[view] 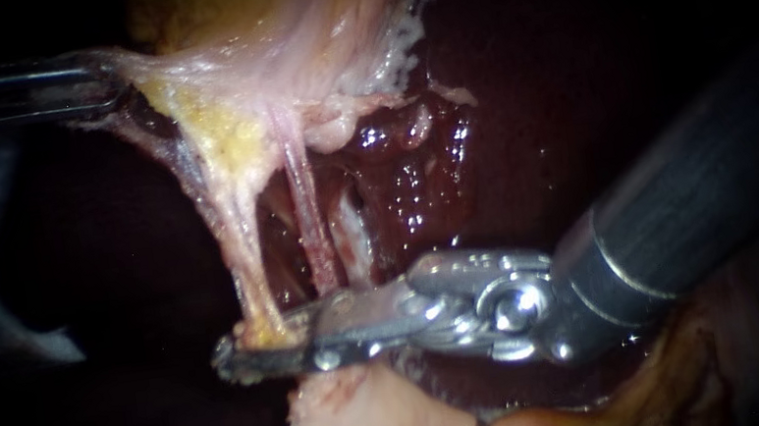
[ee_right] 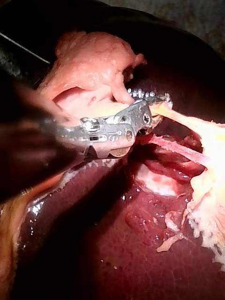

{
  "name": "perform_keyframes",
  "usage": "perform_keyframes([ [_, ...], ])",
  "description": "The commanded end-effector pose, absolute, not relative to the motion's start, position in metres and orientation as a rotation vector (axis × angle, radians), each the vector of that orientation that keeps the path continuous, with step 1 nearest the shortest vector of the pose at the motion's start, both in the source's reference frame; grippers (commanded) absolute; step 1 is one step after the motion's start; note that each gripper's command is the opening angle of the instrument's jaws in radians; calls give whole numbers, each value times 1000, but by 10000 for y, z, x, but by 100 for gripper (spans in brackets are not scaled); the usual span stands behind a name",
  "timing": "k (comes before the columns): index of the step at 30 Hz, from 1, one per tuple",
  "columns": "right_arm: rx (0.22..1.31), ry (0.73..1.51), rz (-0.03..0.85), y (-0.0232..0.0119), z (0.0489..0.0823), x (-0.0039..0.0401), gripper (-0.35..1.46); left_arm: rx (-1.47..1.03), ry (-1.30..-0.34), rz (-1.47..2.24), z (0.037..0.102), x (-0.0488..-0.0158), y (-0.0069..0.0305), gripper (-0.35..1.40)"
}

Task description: Going back second clip left tube

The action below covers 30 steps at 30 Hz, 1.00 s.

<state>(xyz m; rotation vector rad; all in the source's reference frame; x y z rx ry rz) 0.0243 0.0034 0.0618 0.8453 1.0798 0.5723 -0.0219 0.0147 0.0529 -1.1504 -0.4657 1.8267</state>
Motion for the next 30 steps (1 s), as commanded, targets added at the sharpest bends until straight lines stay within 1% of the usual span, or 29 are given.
perform_keyframes([
  [1,846,1080,572,34,618,243,-35,-1150,-466,1827,528,-219,147,-35],
  [9,845,1080,572,33,617,243,-35,-1150,-466,1827,528,-219,147,-35],
  [10,845,1080,572,33,617,244,-25,-1150,-466,1827,528,-219,147,-35],
  [11,848,1089,572,33,616,245,-8,-1150,-466,1827,528,-219,147,-35],
  [12,854,1098,570,33,616,247,15,-1150,-465,1827,528,-219,147,-35],
  [13,854,1107,573,33,616,249,31,-1150,-465,1827,528,-219,147,-35],
  [15,853,1125,578,33,618,253,42,-1150,-465,1827,528,-219,147,-35],
  [18,850,1128,578,33,624,255,45,-1150,-465,1827,527,-219,146,-35],
  [20,835,1125,594,32,629,254,46,-1150,-465,1826,527,-219,146,-35],
  [23,756,1141,572,35,640,255,49,-1150,-464,1826,526,-220,145,-35],
  [25,687,1157,531,39,647,254,50,-1149,-464,1826,526,-221,145,-35],
  [30,588,1177,460,50,658,242,50,-1149,-464,1826,526,-221,145,-35],
])
